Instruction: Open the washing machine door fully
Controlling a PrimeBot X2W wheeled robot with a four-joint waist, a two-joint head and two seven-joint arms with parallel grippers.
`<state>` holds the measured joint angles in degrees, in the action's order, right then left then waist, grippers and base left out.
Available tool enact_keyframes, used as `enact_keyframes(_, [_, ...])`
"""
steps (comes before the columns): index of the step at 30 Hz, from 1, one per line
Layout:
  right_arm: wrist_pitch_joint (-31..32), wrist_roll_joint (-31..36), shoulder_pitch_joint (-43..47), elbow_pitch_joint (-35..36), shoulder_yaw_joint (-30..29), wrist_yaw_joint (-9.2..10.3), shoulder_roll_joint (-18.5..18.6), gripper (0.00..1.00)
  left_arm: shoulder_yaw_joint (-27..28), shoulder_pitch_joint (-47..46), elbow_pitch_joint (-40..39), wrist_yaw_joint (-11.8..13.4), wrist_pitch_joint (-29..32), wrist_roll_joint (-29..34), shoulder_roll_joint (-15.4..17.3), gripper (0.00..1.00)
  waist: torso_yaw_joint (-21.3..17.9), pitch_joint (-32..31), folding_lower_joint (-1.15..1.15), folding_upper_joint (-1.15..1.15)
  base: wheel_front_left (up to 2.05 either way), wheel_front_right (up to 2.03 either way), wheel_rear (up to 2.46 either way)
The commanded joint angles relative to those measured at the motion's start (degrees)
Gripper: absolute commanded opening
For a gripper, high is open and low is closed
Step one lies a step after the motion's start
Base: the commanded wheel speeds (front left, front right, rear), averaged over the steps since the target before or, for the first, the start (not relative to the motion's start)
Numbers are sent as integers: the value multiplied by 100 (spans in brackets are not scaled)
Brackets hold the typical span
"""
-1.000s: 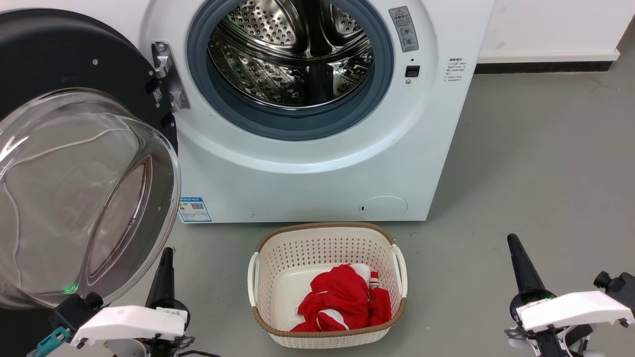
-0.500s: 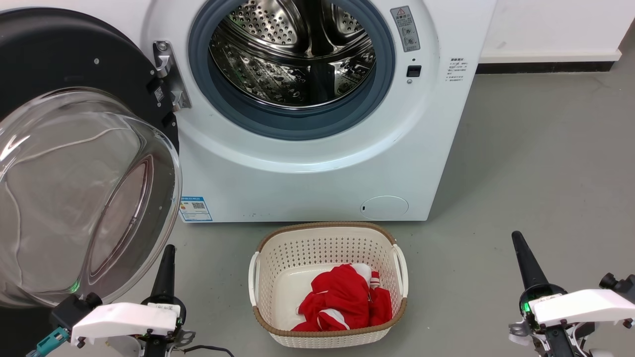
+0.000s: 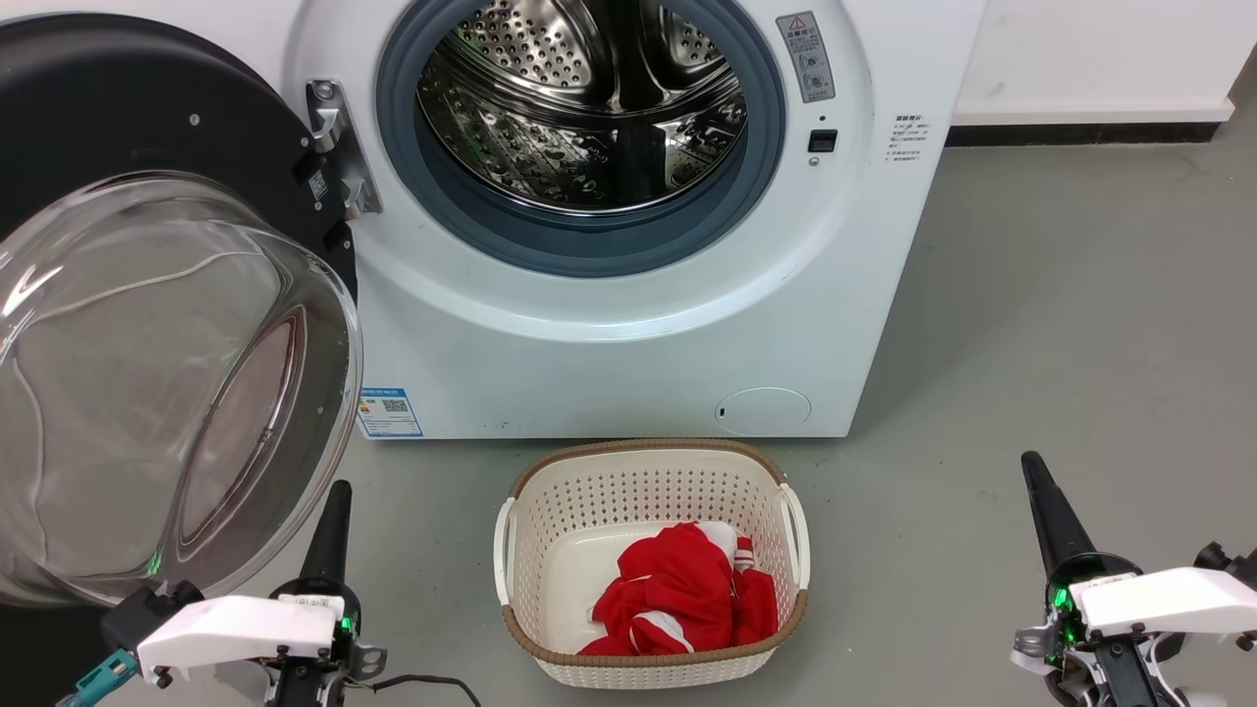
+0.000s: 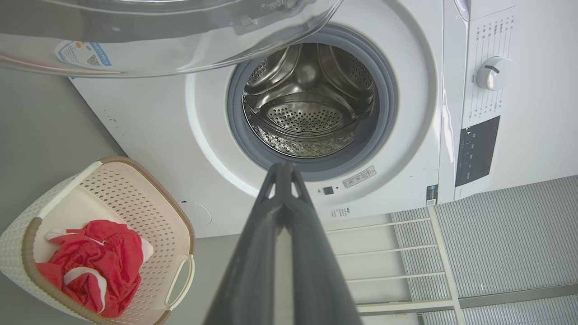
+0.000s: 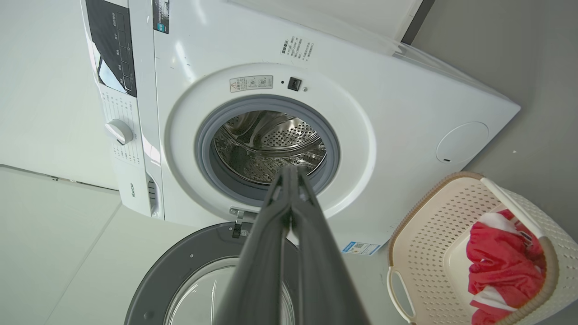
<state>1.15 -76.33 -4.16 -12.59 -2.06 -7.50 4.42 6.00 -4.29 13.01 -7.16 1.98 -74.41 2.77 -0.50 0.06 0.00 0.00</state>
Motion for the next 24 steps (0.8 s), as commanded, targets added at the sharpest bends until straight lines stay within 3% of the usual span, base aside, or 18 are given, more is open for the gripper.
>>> enact_keyframes(1, [42,-165,-112,13,-28,1,24,0,20,-128,-15,-31,50,-160,17,0,3,1,0,0,0,0,0])
enact_keyframes(24, [293,-1284,-203,-95,-194,1,-8,0,53,-208,76,-38,345,-1302,16,0,34,8,0,0,0,0,0])
